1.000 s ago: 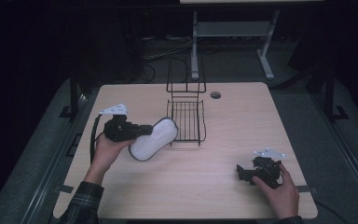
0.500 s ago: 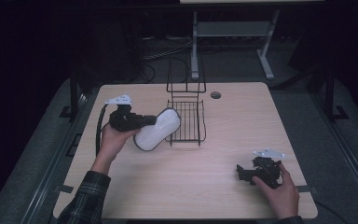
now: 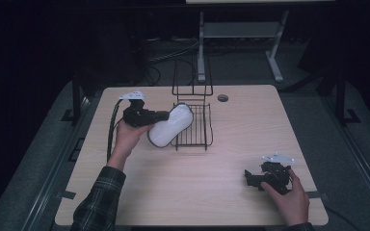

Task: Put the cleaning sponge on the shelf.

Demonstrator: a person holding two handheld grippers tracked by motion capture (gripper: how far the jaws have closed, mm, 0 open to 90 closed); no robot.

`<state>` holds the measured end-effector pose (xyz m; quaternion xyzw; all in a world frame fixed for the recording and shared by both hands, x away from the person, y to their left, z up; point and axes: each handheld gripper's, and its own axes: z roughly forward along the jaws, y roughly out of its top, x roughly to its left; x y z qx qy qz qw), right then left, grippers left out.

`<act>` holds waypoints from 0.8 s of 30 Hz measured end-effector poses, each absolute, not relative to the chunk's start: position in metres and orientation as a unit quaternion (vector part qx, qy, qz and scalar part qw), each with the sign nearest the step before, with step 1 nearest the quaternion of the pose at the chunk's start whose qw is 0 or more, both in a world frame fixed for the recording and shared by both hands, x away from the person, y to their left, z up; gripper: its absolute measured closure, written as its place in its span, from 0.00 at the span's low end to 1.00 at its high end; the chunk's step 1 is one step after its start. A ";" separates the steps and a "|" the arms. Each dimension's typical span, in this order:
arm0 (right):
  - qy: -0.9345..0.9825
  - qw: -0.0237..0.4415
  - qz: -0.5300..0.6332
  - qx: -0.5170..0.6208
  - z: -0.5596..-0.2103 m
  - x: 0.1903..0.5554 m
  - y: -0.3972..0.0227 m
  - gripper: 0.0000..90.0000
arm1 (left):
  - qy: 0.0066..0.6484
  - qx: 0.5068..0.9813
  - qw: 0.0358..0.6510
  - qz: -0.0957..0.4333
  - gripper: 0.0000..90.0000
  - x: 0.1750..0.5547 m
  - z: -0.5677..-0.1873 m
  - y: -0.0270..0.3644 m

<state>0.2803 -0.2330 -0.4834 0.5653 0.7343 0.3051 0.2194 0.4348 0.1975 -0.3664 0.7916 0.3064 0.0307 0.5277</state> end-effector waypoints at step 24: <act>0.734 0.219 0.305 0.565 -0.483 0.280 -0.233 0.00 | 0.322 0.784 0.530 -0.003 0.93 0.470 -0.394 0.150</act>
